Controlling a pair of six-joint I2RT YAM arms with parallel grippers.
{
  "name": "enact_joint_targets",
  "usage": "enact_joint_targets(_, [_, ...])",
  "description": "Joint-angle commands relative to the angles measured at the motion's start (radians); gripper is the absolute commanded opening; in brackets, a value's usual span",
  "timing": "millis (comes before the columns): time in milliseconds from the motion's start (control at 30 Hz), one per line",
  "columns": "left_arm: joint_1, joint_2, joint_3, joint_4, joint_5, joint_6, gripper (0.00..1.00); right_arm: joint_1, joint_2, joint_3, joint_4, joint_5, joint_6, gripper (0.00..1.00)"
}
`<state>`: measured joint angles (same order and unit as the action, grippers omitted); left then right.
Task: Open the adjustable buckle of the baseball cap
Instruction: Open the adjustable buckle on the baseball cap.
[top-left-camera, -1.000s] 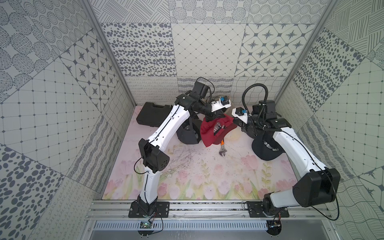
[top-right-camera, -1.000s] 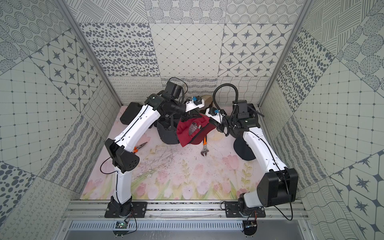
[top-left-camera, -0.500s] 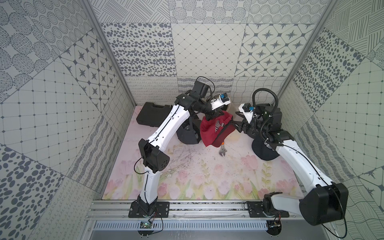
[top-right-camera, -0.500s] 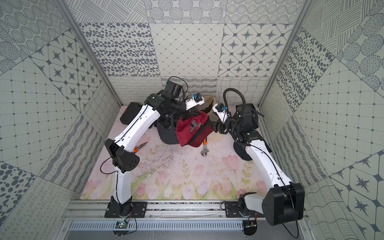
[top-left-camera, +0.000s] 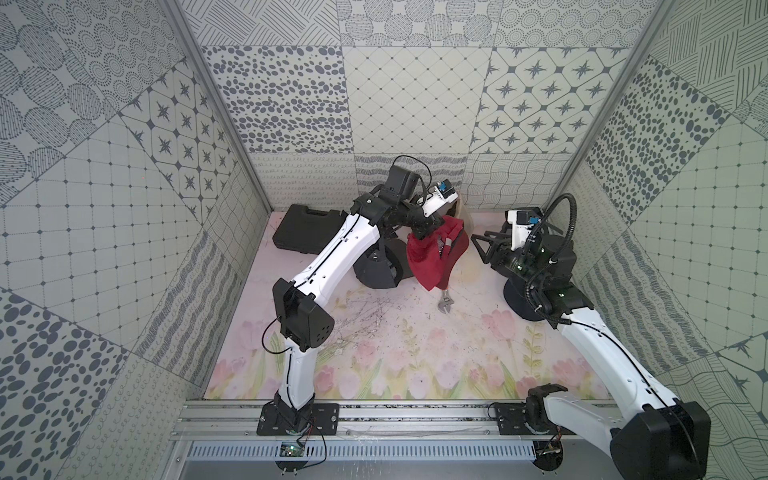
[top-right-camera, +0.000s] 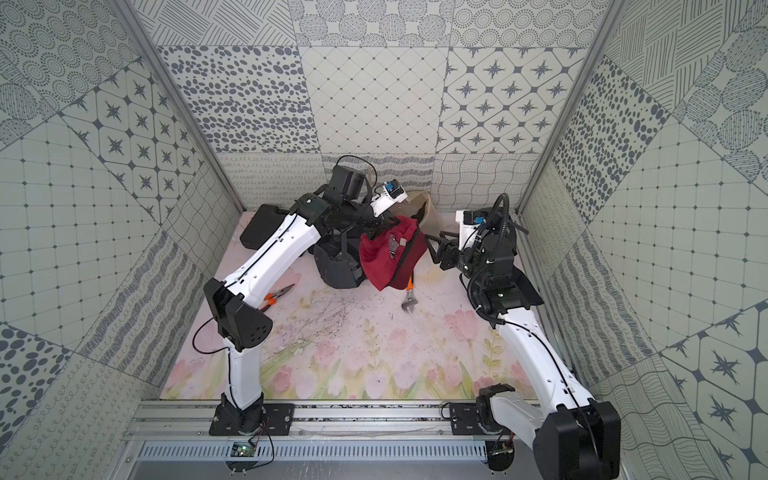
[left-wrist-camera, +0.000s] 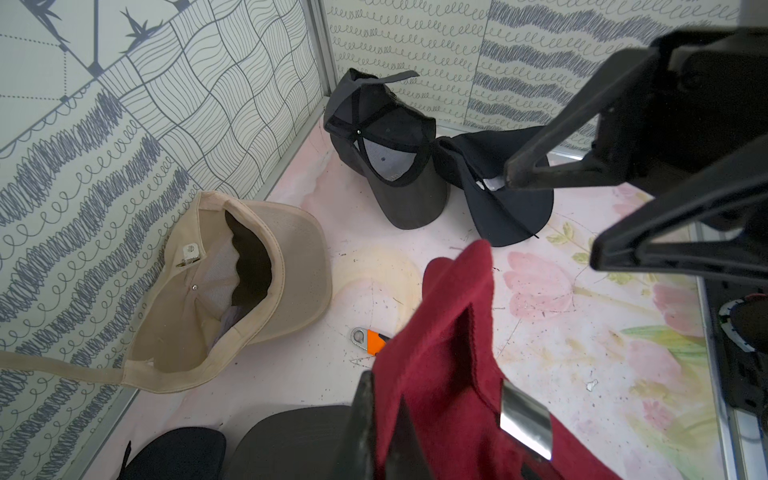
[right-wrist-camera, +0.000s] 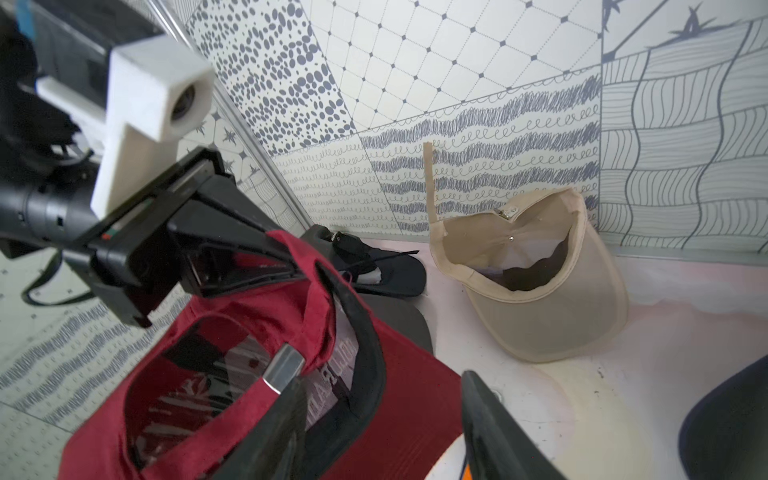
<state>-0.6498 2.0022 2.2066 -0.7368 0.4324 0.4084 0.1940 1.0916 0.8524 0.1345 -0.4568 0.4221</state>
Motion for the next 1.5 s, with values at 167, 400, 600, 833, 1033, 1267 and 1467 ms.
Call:
enact_joint_targets(167, [-0.016,-0.017,-0.024,0.112,-0.043,-0.034,0.00,0.140,0.062,0.067,0.059,0.118,0.273,0.59])
enact_joint_targets(400, [-0.016,-0.019,-0.028,0.109,-0.056,-0.016,0.00,0.206,0.106,0.094,0.037,0.308,0.409,0.57])
enact_joint_targets(600, [-0.016,-0.020,-0.036,0.116,-0.058,-0.010,0.00,0.228,0.136,0.111,0.025,0.415,0.451,0.55])
enact_joint_targets(833, [-0.017,-0.037,-0.054,0.123,-0.064,-0.001,0.00,0.245,0.177,0.159,0.008,0.446,0.458,0.55])
enact_joint_targets(1033, [-0.019,-0.039,-0.059,0.129,-0.063,-0.004,0.00,0.266,0.207,0.193,-0.018,0.481,0.445,0.57])
enact_joint_targets(1267, [-0.024,-0.054,-0.080,0.142,-0.072,0.000,0.00,0.269,0.211,0.186,-0.059,0.562,0.419,0.50])
enact_joint_targets(1467, [-0.029,-0.053,-0.081,0.145,-0.093,0.008,0.00,0.269,0.177,0.158,-0.059,0.539,0.412,0.38])
